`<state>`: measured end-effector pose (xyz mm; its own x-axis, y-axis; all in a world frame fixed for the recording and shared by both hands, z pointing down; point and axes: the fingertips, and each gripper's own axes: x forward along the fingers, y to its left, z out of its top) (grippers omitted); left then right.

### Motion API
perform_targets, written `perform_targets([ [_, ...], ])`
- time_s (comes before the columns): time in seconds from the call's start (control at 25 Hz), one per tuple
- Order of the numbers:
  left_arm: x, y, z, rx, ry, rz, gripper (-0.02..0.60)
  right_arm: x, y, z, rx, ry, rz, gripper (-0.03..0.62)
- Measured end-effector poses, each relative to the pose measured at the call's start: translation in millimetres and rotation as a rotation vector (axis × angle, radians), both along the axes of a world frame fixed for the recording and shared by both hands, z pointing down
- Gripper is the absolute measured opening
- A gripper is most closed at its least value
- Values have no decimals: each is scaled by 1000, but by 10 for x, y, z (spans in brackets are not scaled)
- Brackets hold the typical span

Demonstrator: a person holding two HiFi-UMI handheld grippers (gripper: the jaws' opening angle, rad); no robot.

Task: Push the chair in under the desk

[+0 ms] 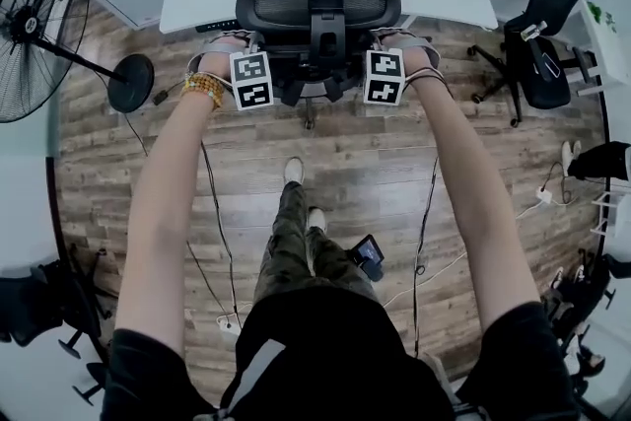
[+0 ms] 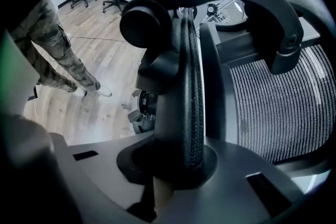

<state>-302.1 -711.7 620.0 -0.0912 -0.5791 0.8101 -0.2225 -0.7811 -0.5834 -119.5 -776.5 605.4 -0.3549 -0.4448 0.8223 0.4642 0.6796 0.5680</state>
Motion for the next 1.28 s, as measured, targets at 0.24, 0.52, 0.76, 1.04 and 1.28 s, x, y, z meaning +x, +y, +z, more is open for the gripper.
perform_targets([
  [0.24, 191, 937, 82, 0, 0, 12, 52, 218, 982, 64, 16, -1, 21, 38],
  [0.52, 694, 2240, 134, 27, 10, 57, 52, 731, 2339, 107, 21, 14, 62, 38],
  [0.76, 889, 3825, 151, 40, 20, 146, 54, 976, 4116, 107, 23, 25, 152, 38],
  [1.04, 1250, 5775, 70, 48, 23, 233, 55, 1331, 6198, 80, 2, 18, 214, 38],
  [1.28, 1600, 7274, 77, 63, 20, 253, 58, 1686, 7728, 107, -4, 17, 228, 38],
])
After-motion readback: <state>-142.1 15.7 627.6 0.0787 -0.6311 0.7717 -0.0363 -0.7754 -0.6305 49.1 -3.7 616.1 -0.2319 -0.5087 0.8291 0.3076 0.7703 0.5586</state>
